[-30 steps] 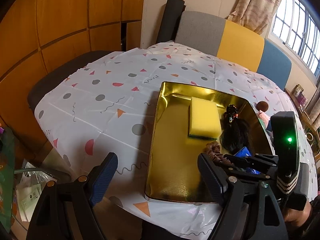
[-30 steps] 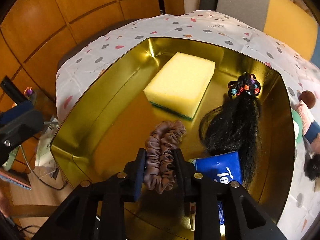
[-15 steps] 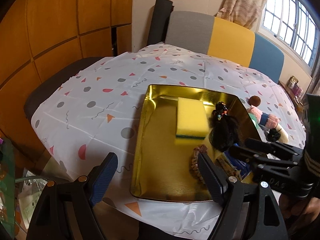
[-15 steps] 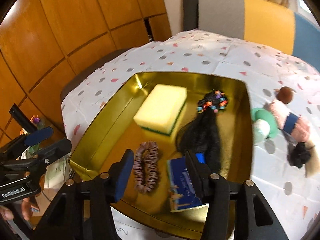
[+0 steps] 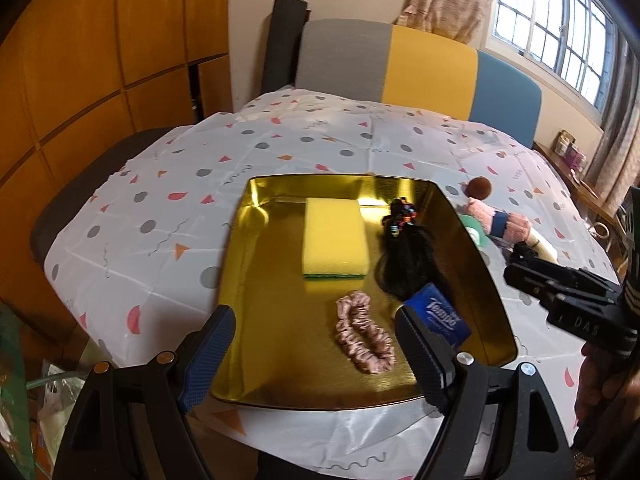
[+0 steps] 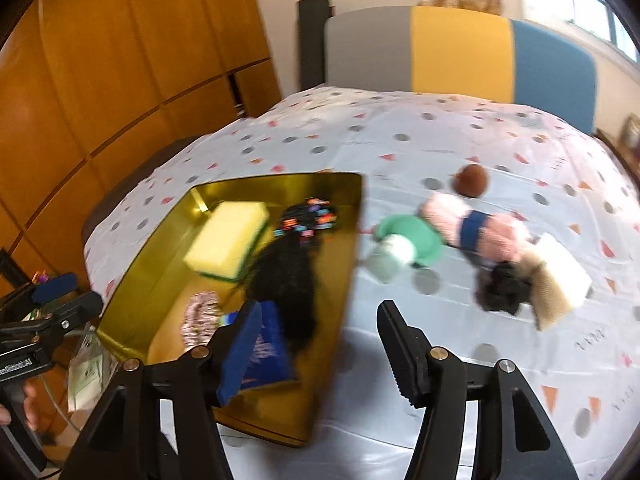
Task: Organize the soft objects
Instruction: 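Reach the left tool to the green-capped bottle and grasp it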
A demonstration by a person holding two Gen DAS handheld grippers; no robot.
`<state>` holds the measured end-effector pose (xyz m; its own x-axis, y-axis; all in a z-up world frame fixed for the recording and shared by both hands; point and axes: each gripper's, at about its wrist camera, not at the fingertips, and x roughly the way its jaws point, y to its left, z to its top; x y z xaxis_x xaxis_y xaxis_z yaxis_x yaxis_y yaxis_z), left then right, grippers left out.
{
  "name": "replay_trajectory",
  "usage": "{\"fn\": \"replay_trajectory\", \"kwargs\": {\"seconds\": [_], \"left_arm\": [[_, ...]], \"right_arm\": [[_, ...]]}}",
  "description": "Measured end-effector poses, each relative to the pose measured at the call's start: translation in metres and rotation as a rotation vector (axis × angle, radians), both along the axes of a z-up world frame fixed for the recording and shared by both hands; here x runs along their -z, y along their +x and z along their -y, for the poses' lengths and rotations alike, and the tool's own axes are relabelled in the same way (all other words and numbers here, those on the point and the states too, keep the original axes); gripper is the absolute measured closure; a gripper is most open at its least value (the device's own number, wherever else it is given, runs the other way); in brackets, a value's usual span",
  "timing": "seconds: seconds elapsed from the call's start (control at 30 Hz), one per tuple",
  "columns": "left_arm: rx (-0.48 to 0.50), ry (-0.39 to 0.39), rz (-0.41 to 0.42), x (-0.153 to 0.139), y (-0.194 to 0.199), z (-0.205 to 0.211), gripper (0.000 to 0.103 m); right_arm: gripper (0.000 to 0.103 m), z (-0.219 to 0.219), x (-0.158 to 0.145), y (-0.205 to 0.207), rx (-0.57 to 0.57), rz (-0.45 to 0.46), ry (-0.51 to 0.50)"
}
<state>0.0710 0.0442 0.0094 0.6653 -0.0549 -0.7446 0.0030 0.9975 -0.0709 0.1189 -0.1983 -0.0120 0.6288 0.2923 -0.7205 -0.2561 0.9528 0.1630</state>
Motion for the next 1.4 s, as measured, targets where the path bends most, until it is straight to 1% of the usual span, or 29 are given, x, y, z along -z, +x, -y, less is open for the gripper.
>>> {"fn": "replay_trajectory", "kwargs": {"seconds": [0.17, 0.23, 0.33, 0.37, 0.43, 0.5, 0.57, 0.7, 0.73, 0.83, 0.87, 0.93, 1.0, 1.13, 1.27, 1.4], "left_arm": [[0.043, -0.008, -0.002, -0.002, 0.004, 0.016, 0.022], [0.058, 0.004, 0.002, -0.003, 0.005, 0.023, 0.022], [0.091, 0.0, -0.011, -0.003, 0.01, 0.034, 0.022], [0.108, -0.009, -0.02, -0.003, 0.012, 0.038, 0.026], [0.141, -0.015, -0.037, -0.003, 0.017, 0.046, 0.028], [0.173, -0.003, -0.041, -0.005, 0.021, 0.057, 0.031], [0.221, -0.006, -0.054, -0.007, 0.028, 0.069, 0.036], [0.275, 0.003, -0.059, -0.013, 0.04, 0.094, 0.037], [0.29, 0.004, -0.06, -0.015, 0.044, 0.1, 0.04], [0.355, 0.022, -0.068, -0.018, 0.06, 0.123, 0.045], [0.397, 0.032, -0.073, -0.018, 0.068, 0.135, 0.048], [0.439, 0.046, -0.086, -0.016, 0.078, 0.152, 0.052], [0.49, 0.057, -0.109, -0.012, 0.093, 0.171, 0.052], [0.546, 0.088, -0.16, 0.001, 0.122, 0.203, 0.052], [0.578, 0.176, -0.226, 0.023, 0.148, 0.233, 0.052], [0.569, 0.236, -0.294, 0.044, 0.174, 0.249, 0.052]], "right_arm": [[0.04, 0.041, -0.004, -0.001, 0.091, 0.013, 0.001], [0.039, 0.06, -0.005, -0.002, 0.126, 0.019, -0.002], [0.037, 0.087, -0.007, -0.005, 0.176, 0.027, -0.018], [0.037, 0.094, -0.007, -0.006, 0.189, 0.028, -0.019], [0.037, 0.113, -0.006, -0.008, 0.225, 0.03, -0.025], [0.036, 0.133, -0.004, -0.008, 0.268, 0.029, -0.03], [0.036, 0.156, -0.001, -0.01, 0.315, 0.028, -0.03], [0.036, 0.192, 0.008, -0.011, 0.393, 0.013, -0.037], [0.036, 0.2, 0.011, -0.013, 0.408, 0.01, -0.037], [0.036, 0.219, 0.019, -0.017, 0.458, 0.001, -0.015], [0.036, 0.226, 0.022, -0.018, 0.477, -0.007, 0.005], [0.036, 0.232, 0.022, -0.017, 0.498, -0.015, 0.033], [0.035, 0.236, 0.018, -0.02, 0.5, 0.007, 0.069], [0.033, 0.235, 0.012, -0.021, 0.498, 0.025, 0.1], [0.031, 0.233, 0.008, -0.021, 0.492, 0.032, 0.11], [0.029, 0.232, 0.005, -0.021, 0.481, 0.037, 0.112]]}}
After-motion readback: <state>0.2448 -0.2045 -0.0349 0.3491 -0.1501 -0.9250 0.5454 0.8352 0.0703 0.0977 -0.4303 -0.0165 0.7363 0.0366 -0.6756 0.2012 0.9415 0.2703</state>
